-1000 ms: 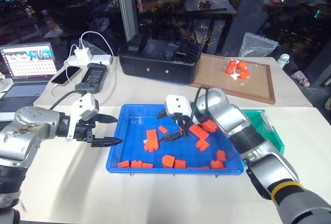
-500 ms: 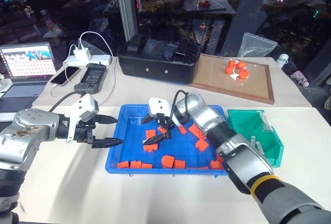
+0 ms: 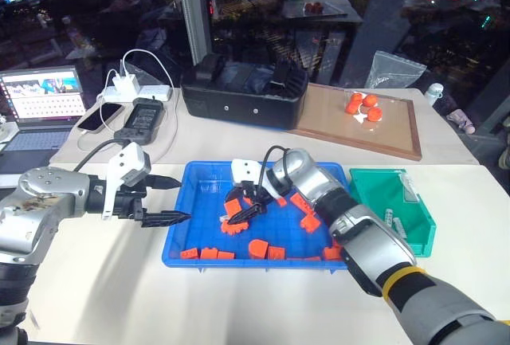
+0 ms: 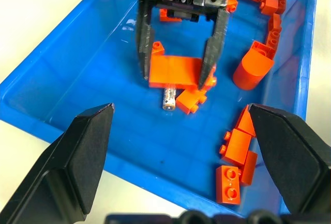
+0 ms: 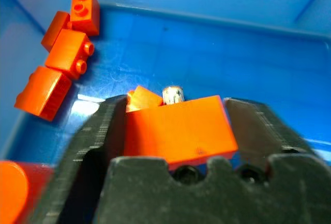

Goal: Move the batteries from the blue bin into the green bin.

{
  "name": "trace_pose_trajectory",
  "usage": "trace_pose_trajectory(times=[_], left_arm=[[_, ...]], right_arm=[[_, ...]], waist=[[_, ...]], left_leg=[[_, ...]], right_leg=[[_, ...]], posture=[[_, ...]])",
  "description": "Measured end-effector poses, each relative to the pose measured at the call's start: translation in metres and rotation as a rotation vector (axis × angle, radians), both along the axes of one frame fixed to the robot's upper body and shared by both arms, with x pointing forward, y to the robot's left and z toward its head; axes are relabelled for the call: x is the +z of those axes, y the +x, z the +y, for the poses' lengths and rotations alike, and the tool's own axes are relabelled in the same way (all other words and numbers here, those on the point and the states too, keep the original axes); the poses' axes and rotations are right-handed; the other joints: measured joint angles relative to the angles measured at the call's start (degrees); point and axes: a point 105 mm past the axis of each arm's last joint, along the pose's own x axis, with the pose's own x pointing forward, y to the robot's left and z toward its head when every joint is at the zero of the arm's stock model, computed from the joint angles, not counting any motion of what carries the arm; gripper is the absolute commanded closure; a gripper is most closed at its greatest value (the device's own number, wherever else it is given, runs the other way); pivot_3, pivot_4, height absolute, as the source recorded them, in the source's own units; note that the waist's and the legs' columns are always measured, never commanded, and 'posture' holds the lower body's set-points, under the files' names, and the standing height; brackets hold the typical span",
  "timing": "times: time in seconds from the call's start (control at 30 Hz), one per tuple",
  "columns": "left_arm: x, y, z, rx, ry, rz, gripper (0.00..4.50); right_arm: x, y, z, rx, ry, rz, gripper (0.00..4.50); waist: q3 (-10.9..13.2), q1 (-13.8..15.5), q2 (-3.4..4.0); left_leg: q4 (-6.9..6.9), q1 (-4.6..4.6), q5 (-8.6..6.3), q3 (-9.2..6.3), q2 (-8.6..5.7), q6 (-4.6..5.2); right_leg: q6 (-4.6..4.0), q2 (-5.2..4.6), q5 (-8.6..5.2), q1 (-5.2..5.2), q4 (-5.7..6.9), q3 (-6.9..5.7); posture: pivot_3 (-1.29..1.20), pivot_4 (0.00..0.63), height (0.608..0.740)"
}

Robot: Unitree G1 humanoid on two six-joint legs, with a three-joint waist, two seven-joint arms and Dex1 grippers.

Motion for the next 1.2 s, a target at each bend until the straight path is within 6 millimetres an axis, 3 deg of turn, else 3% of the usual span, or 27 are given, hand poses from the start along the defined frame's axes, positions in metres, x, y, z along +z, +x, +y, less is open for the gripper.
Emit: trace_pose_trajectory(times=[0.2, 0.43, 0.53, 0.73, 0.9, 0.97, 1.07, 1.2], left_arm=[[-0.002, 0.001, 0.0, 0.001, 0.003, 0.01, 0.0], [-0.002, 0.005, -0.005, -0.02, 0.004, 0.004, 0.0], [-0.002, 0.006, -0.005, -0.028, 0.001, 0.002, 0.0], [-0.007, 0.009, -0.007, -0.042, 0.016, 0.017, 0.0], [-0.007, 0.01, -0.001, -0.032, 0.036, 0.019, 0.0], [-0.007, 0.009, -0.001, -0.036, 0.036, 0.02, 0.0], [-0.007, 0.009, -0.001, -0.037, 0.037, 0.02, 0.0], [-0.007, 0.008, -0.002, -0.043, 0.042, 0.017, 0.0]], right_arm=[[-0.016, 0.007, -0.048, -0.076, -0.119, 0.015, 4.49], [0.005, 0.015, -0.083, -0.131, -0.163, -0.051, 4.49], [0.018, 0.016, -0.077, -0.158, -0.095, -0.061, 4.49], [0.038, 0.0, -0.036, -0.098, 0.049, -0.064, 2.57], [0.021, -0.01, -0.009, -0.051, 0.072, -0.085, 0.85], [0.008, -0.014, 0.0, -0.021, 0.052, -0.105, 0.85], [-0.011, -0.013, -0.002, -0.006, 0.012, -0.107, 0.85], [-0.011, -0.009, 0.006, 0.008, 0.035, -0.132, 0.85]], waist=[[0.0, 0.0, -0.02], [0.0, -0.2, -0.02], [0.0, -0.4, -0.03], [0.0, -0.3, -0.03], [0.0, -0.1, -0.04], [0.0, -0.1, -0.04], [0.0, 0.1, -0.05], [0.0, -0.2, -0.09]], left_leg=[[-0.02, -0.13, 0.0, 0.0, -0.01, 0.01], [-0.08, -0.12, 0.0, 0.02, 0.01, 0.01], [-0.09, -0.11, 0.01, 0.01, 0.02, 0.01], [-0.08, -0.12, 0.0, 0.01, 0.01, 0.01], [-0.03, -0.12, 0.01, 0.05, 0.0, 0.01], [-0.03, -0.12, 0.01, 0.04, 0.0, 0.01], [0.01, -0.11, 0.01, 0.04, -0.01, 0.01], [-0.03, -0.03, 0.01, 0.02, 0.02, 0.01]], right_leg=[[-0.01, -0.05, 0.0, 0.03, 0.02, 0.05], [-0.03, 0.04, -0.01, 0.02, 0.0, 0.06], [-0.04, 0.05, -0.01, 0.02, 0.01, 0.08], [-0.03, 0.04, -0.01, 0.03, 0.01, 0.08], [-0.03, 0.03, -0.02, 0.02, 0.01, 0.05], [-0.03, 0.03, -0.02, 0.01, 0.01, 0.05], [-0.02, 0.02, -0.02, -0.02, -0.02, 0.02], [-0.03, 0.04, -0.02, 0.05, 0.02, 0.02]], posture=[[0.0, 0.15, 0.74], [0.0, 0.15, 0.74], [0.0, 0.15, 0.74], [0.0, 0.15, 0.74], [0.0, 0.15, 0.74], [0.0, 0.15, 0.74], [0.0, 0.15, 0.74], [0.0, 0.15, 0.74]])
